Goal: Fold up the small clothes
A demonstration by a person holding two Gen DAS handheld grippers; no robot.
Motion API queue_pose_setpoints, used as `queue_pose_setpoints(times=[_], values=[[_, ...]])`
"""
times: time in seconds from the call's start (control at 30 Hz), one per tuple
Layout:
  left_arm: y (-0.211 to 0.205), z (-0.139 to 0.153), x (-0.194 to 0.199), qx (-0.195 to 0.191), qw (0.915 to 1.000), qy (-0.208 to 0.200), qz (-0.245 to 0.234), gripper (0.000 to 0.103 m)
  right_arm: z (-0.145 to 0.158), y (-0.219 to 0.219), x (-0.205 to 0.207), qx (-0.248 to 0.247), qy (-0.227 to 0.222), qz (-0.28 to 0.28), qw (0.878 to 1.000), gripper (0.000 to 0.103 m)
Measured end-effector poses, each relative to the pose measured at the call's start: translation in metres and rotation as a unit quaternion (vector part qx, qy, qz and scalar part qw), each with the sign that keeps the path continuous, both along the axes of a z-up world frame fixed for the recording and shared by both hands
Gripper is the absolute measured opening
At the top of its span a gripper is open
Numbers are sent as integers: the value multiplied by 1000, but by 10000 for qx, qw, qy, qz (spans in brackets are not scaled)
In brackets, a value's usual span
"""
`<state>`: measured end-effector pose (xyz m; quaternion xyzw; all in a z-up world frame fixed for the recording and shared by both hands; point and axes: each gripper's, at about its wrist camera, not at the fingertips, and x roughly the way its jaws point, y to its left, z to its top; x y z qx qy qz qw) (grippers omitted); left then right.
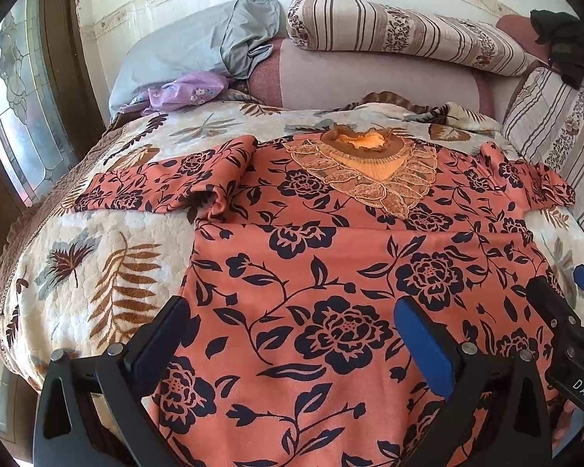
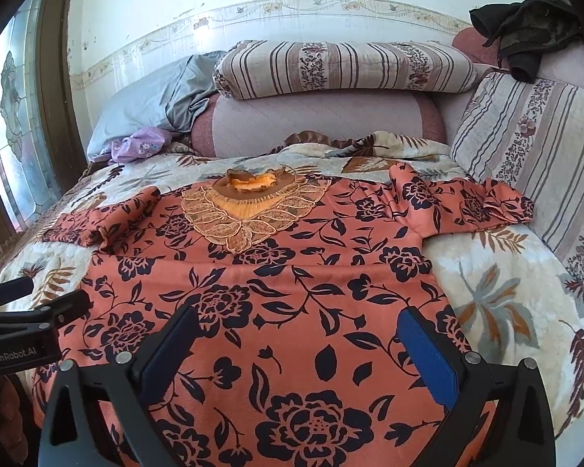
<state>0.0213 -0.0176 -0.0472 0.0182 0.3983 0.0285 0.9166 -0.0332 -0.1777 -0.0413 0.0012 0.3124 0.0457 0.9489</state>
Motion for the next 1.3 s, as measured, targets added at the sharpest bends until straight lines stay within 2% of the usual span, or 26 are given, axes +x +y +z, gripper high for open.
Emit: queue_pose_setpoints(times=[0.63, 1.3], values=[[-16, 3, 3, 161, 9998, 78, -82, 103, 8, -13, -2, 308, -38, 43, 9995, 103], [-18, -9, 15, 111, 9997, 179, -141, 103, 3, -11, 5, 266, 84, 87, 9996, 103]])
